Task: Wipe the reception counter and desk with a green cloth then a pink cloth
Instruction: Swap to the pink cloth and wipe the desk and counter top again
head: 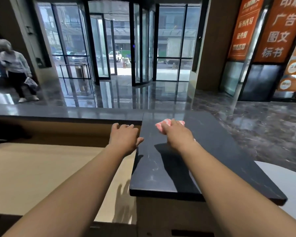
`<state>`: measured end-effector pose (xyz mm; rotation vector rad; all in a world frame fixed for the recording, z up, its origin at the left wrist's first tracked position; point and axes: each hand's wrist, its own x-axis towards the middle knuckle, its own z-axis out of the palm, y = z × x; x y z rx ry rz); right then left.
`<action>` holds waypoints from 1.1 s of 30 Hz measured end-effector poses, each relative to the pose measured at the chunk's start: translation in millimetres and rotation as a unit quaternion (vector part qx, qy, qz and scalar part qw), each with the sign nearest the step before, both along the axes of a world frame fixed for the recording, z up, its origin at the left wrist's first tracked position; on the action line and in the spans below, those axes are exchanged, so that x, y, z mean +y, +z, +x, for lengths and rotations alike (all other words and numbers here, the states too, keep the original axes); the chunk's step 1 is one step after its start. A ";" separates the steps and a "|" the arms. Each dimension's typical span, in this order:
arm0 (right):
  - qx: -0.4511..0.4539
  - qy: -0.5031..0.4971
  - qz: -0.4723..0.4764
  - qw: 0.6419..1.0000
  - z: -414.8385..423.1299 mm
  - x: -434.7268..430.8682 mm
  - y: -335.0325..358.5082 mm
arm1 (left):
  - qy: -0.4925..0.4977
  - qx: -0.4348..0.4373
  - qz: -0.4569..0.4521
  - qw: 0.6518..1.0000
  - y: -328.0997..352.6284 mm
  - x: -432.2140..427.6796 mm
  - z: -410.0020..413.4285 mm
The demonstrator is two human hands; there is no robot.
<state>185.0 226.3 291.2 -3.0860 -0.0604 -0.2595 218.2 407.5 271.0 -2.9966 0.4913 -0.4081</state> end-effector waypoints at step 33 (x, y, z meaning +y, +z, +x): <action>0.066 -0.035 0.008 0.997 157.9 195.1 -55.4 | 0.020 0.117 0.016 0.993 -84.4 216.3 155.5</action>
